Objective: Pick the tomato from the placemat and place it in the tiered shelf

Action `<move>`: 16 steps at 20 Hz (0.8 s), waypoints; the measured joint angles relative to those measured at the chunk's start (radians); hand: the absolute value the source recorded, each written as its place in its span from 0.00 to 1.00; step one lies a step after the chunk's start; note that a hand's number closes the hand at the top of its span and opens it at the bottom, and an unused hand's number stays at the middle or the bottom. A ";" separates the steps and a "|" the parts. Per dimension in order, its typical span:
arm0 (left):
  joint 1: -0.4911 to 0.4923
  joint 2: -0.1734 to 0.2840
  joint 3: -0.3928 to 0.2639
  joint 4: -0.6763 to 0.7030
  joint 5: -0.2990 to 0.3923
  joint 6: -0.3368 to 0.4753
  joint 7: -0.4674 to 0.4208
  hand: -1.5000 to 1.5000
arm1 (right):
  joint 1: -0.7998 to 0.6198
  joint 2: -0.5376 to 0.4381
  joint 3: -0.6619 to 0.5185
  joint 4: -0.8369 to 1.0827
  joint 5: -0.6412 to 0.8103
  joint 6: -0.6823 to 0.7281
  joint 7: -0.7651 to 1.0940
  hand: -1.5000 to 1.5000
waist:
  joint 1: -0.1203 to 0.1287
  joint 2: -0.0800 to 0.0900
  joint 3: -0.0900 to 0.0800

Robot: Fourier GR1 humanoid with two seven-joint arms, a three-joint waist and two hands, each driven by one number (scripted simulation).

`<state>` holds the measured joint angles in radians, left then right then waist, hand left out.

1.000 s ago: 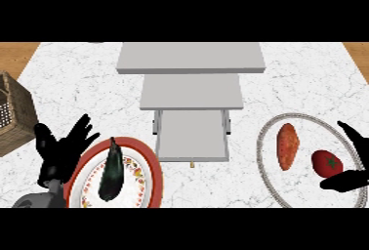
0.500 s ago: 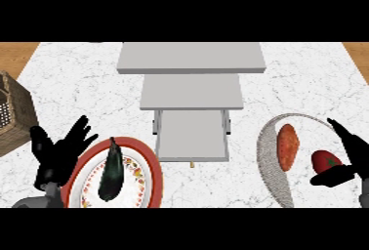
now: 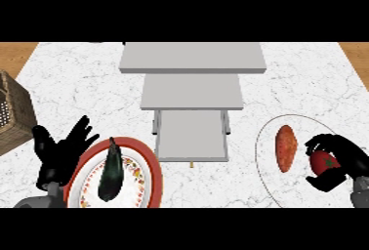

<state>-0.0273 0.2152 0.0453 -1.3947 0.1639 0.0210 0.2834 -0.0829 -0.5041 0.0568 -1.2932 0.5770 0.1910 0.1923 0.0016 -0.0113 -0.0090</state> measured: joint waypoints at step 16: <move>-0.031 -0.010 -0.005 0.020 -0.009 -0.012 0.016 0.50 | -0.049 0.451 0.631 -0.442 0.241 -0.157 0.446 1.00 | 0.024 -0.002 0.007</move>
<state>-0.0585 0.2057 0.0403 -1.3743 0.1554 0.0085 0.2996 -0.1315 -0.0534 0.6879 -1.7354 0.8181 0.0335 0.6388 0.0261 -0.0137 -0.0023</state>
